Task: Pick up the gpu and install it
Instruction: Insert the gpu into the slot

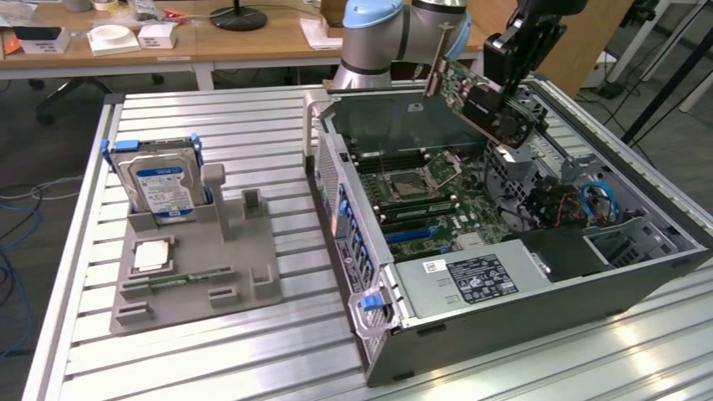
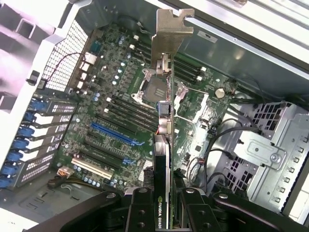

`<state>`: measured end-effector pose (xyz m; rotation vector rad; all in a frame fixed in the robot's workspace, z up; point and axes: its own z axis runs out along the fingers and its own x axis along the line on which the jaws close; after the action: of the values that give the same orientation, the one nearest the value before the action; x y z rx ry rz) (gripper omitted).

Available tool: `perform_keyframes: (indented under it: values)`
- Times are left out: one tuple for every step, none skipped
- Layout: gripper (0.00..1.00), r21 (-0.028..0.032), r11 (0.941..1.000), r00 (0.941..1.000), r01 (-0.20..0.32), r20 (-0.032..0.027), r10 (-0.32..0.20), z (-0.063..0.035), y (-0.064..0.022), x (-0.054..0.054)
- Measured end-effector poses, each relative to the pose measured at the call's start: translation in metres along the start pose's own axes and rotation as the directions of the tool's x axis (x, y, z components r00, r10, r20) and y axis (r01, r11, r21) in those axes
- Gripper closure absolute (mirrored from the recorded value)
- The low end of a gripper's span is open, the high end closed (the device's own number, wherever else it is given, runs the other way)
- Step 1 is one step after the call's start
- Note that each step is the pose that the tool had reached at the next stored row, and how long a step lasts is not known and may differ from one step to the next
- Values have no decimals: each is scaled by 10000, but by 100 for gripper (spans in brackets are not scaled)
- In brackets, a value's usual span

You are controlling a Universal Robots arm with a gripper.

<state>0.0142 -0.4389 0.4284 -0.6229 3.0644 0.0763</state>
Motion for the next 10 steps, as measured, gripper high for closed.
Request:
perform_keyframes:
  values:
    - [74, -1, 10000, 10000, 53, -2, -53, 0, 0, 0]
    - [74, -2, 9999, 9999, 106, -5, -106, 0, 0, 0]
    - [74, -4, 9999, 9999, 164, -7, -164, 0, 0, 0]
    - [74, -5, 9998, 9998, 218, -10, -218, 0, 0, 0]
    - [74, -6, 9996, 9996, 270, -12, -270, 0, 0, 0]
    - [74, -8, 9995, 9995, 324, -14, -324, 0, 0, 0]
    - [74, -8, 9993, 9993, 380, -17, -380, 0, 0, 0]
    - [74, -11, 9991, 9991, 435, -19, -435, 0, 0, 0]
    - [74, -12, 9988, 9988, 489, -22, -489, 0, 0, 0]
    - [74, -14, 9985, 9985, 549, -24, -549, 0, 0, 0]
